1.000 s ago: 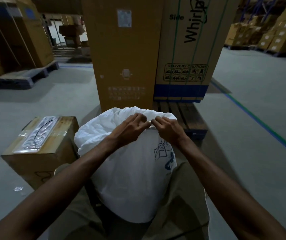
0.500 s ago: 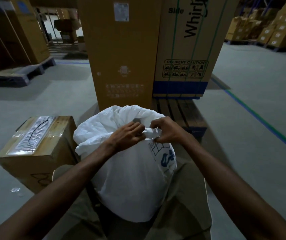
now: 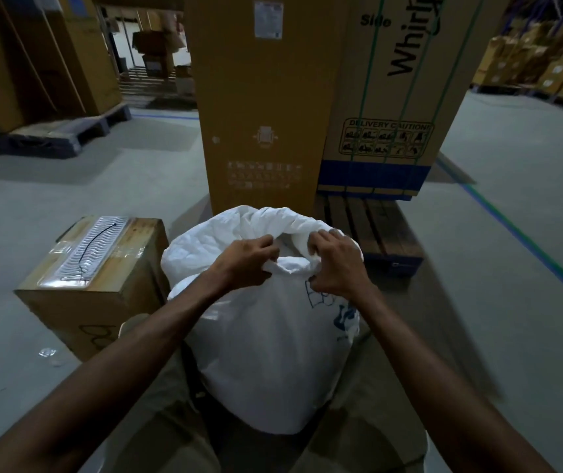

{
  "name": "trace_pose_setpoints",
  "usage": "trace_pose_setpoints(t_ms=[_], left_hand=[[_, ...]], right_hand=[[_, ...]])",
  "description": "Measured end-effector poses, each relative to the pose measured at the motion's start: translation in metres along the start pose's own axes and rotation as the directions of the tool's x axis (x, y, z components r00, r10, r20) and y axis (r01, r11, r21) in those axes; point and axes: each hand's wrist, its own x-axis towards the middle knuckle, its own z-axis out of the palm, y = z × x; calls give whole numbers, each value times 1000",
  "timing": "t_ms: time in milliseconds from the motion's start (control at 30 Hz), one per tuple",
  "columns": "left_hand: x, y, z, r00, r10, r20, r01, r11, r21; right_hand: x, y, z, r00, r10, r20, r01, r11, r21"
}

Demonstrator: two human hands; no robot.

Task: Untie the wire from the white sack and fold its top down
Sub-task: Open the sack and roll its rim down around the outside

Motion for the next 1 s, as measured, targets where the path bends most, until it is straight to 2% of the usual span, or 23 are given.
trace_pose_setpoints(t_ms=[67, 100, 167, 233, 267, 333, 400, 433, 500, 567, 667, 733, 767, 833, 933, 1000], left_hand=[[3, 1, -1, 987, 104, -121, -94, 992, 89], [4, 2, 1, 964, 186, -191, -160, 977, 144], [3, 7, 3, 909, 345, -235, -290, 926, 240], [-2, 7, 8, 879, 409, -245, -332, 894, 302], [-4, 6, 10, 904, 360, -231, -298, 918, 262], [-12, 5, 11, 972, 112, -208, -101, 993, 64], [-22, 2, 14, 990, -129, -62, 124, 990, -70], [-27, 2, 16, 984, -176, -10, 176, 982, -63], [-36, -1, 21, 982, -187, 3, 187, 982, -14], [-42, -8, 21, 991, -115, -75, 118, 992, 35], [-45, -21, 19, 973, 77, -218, -38, 984, 176], [-44, -21, 14, 956, 189, -225, -130, 959, 252], [-41, -22, 11, 950, 232, -209, -175, 950, 259], [-35, -25, 0, 945, 287, -155, -242, 935, 258], [-23, -32, -28, 935, 320, -155, -281, 932, 229], [-20, -34, -42, 910, 379, -170, -324, 904, 279]], right_hand=[[4, -8, -5, 980, -41, 193, 4, 982, 188], [5, -13, -4, 967, -78, 241, 14, 967, 256], [8, -21, 0, 975, -103, 198, 45, 959, 280], [9, -24, 5, 998, -63, 31, 55, 975, 214], [9, -24, 8, 998, -43, -47, 51, 981, 186], [4, -25, 15, 985, -72, -154, 95, 984, 153], [-6, -27, 23, 956, -157, -246, 180, 981, 76], [-11, -28, 27, 941, -185, -283, 202, 979, 31], [-15, -29, 32, 918, -203, -340, 201, 979, -42], [-13, -30, 31, 931, -161, -327, 154, 987, -49], [-3, -36, 16, 993, -43, -112, 49, 998, 49], [2, -44, 9, 993, -99, 66, 81, 970, 229], [4, -49, 8, 984, -144, 106, 108, 951, 291], [7, -58, 13, 980, -193, 51, 172, 946, 275], [13, -67, 19, 992, -67, -107, 89, 972, 217], [18, -71, 24, 982, -39, -184, 67, 987, 147]])
